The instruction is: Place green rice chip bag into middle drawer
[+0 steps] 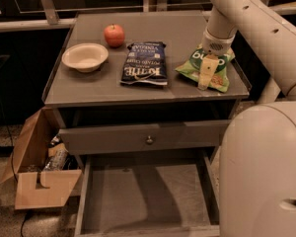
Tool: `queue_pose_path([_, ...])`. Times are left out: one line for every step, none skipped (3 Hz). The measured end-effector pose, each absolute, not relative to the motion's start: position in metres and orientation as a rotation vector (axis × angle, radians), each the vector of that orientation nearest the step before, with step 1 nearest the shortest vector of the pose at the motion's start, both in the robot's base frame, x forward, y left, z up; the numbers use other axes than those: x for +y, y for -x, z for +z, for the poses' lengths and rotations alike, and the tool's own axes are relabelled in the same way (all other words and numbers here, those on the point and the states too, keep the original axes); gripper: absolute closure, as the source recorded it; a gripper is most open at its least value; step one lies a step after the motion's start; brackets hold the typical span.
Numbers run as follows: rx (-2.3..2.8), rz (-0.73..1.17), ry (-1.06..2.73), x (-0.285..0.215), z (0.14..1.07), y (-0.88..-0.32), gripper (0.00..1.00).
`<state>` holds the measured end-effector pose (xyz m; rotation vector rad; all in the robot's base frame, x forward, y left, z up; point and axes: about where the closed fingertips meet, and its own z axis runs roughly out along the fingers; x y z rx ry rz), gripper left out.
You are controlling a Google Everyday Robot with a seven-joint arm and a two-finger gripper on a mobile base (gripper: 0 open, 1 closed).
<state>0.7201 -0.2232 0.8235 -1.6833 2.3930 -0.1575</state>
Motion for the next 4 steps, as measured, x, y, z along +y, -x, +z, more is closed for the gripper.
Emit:
queue_pose_path([2.393, -0.157, 1.683, -0.2232, 0.8235, -0.7201, 0.42])
queue_pose_path([2.393, -0.157, 1.683, -0.2232, 0.8235, -0.7201, 0.66])
queue_pose_path([2.393, -0.157, 1.683, -0.2232, 0.8234, -0.7201, 0.89])
queue_pose_path([2.393, -0.157, 1.683, -0.2232, 0.8238, -0.7201, 1.0])
